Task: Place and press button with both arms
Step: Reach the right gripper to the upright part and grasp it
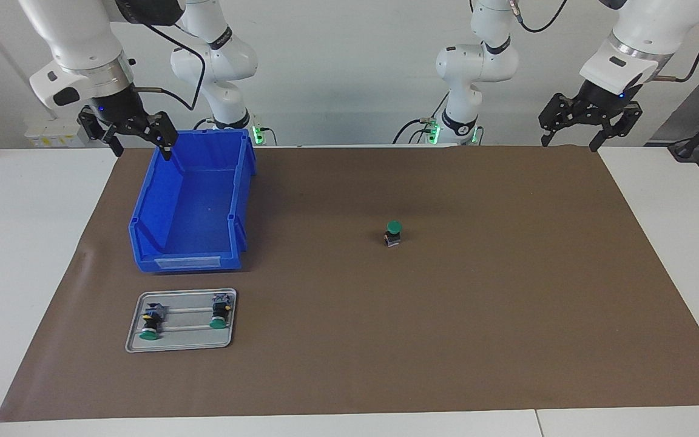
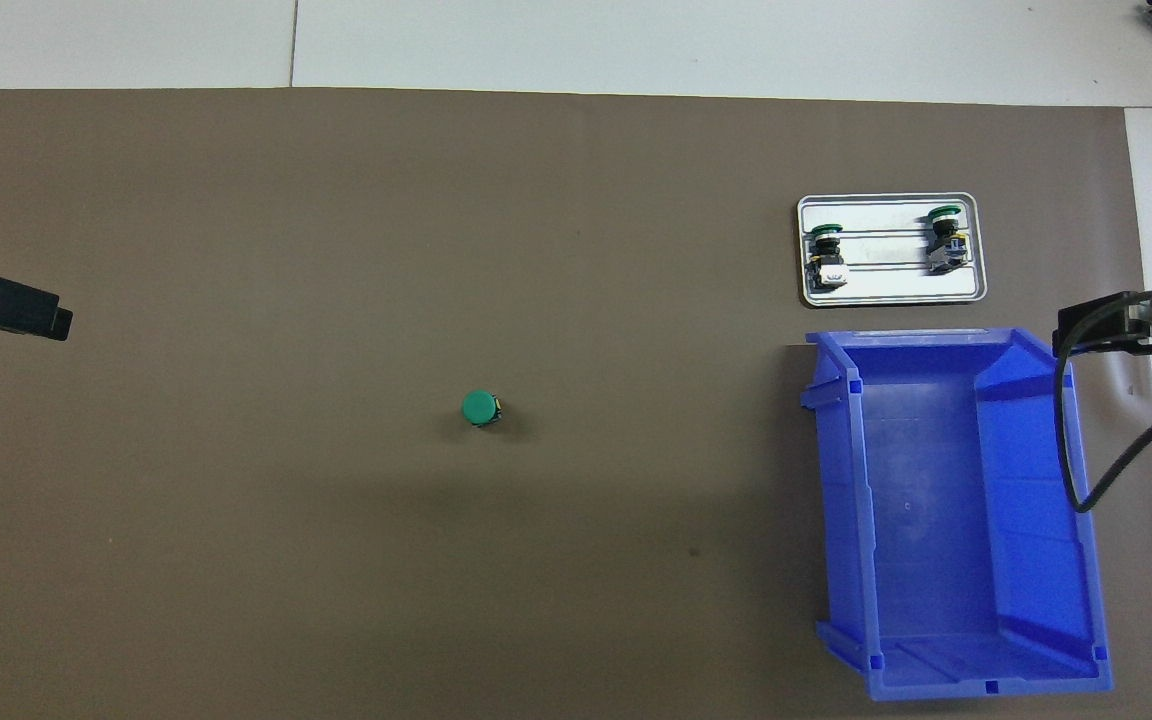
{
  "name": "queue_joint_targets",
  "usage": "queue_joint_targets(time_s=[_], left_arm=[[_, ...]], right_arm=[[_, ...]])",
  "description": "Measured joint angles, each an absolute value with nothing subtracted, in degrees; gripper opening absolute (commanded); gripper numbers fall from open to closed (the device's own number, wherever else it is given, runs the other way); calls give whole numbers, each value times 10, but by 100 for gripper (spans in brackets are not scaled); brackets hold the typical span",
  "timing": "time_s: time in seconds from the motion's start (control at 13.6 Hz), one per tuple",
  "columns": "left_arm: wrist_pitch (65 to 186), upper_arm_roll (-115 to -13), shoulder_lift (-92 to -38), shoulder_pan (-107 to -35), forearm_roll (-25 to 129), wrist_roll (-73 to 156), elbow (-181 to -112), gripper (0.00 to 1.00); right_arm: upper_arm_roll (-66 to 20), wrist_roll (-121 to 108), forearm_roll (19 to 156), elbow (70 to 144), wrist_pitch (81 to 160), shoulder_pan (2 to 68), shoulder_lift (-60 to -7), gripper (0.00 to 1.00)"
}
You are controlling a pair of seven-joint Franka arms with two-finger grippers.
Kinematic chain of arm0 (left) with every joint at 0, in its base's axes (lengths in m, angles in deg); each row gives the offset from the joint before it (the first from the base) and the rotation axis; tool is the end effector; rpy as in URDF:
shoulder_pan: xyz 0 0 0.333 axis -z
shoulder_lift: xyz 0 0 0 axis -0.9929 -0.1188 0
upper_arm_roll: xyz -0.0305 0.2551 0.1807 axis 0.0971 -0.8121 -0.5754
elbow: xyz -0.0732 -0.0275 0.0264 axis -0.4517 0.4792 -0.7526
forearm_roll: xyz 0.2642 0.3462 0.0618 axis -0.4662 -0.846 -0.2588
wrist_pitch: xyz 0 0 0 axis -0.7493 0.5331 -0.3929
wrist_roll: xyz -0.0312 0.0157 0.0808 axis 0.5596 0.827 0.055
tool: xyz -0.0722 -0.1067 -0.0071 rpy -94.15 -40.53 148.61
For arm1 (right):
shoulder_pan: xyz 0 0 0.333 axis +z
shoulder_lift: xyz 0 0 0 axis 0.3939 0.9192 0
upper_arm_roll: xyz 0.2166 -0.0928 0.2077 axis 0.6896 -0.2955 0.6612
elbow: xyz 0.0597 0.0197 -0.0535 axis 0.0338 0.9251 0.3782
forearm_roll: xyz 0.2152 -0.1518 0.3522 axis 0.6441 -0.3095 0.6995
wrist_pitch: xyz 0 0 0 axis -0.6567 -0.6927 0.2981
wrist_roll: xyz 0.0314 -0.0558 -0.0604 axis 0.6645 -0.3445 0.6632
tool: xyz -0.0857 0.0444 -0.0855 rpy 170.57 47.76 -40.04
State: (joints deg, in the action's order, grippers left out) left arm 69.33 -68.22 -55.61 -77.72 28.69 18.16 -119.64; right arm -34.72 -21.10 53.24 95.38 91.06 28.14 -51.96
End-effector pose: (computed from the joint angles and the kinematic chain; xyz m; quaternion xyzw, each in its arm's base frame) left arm 0.5897 -0.0470 0.6537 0.9940 -0.1084 -0.0028 0.0131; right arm 0.5805 -0.0039 0.6152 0.9984 -0.0496 -0.0036 0.0275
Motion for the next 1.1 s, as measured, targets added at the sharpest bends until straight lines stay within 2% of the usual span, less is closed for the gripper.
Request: queue_joint_targets(time_s=[0.29,0.59,1.1], left_arm=[[716,-682,-539,-777,289,182,-1250,100],[729,-682,-529,-777,289,182,-1261,100],[728,-682,-526,-778,290,182,-1268,100]], right_arm=[[-343,-215,567,954,932,300,-520,100],[-337,-359,581,962,1003,404,-499,100],[-332,-568,586,967,1174,597,-366,100]])
